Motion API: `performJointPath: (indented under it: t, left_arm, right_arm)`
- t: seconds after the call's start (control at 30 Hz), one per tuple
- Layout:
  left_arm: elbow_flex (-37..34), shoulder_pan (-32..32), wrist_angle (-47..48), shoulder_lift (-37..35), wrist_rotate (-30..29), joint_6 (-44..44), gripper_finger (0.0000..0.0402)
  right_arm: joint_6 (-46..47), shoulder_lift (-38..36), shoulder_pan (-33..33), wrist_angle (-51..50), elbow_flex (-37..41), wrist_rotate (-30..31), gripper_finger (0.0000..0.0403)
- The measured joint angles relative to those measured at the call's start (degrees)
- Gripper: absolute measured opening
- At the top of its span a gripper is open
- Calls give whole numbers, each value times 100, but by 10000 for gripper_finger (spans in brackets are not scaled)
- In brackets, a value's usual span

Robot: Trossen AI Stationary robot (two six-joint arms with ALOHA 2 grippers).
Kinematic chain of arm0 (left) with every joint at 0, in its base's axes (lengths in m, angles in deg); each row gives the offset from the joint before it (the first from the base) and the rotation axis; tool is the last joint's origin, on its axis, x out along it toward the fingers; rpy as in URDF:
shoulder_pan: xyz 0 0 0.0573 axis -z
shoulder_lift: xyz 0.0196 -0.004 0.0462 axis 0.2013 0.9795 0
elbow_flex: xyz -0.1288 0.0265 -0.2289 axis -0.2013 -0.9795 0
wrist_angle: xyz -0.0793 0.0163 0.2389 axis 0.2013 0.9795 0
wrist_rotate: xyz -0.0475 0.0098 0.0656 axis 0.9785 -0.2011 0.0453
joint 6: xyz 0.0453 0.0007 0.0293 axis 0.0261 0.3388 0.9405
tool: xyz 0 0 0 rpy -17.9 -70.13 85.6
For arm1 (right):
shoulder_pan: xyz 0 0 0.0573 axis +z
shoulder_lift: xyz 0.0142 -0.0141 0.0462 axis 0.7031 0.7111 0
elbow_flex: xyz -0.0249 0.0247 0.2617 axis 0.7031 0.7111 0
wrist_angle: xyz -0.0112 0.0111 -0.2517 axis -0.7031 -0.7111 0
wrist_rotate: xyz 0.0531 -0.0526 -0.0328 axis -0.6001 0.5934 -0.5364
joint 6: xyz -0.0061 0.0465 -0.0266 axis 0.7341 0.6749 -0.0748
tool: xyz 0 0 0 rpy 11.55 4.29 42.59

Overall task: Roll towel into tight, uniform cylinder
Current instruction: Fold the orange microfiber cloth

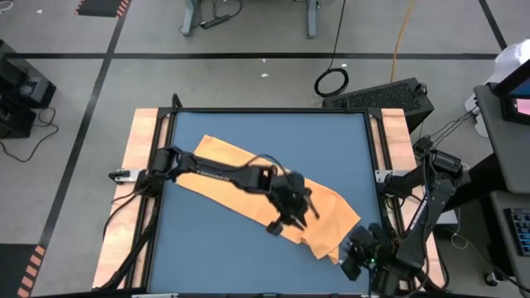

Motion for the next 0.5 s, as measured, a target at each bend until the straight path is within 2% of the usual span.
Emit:
performJointPath:
  t: [0.07,0.13,0.23,0.4,0.5]
  left_arm:
    - [0,244,-103,99,-461,194,68]
    - [-7,509,-170,138,-1170,423,68]
    - [-4,908,-429,173,-2027,397,68]
    - [-4,1522,-399,184,-2330,184,71]
    - [-4,1830,-451,252,-2605,170,91]
  right_arm:
    - [57,119,-8,-233,4,274,88]
    - [-33,285,-2,-218,3,518,88]
    - [73,568,3,-56,3,534,88]
    - [747,984,2,761,2,409,88]
    - [1040,1317,-10,1414,2,453,88]
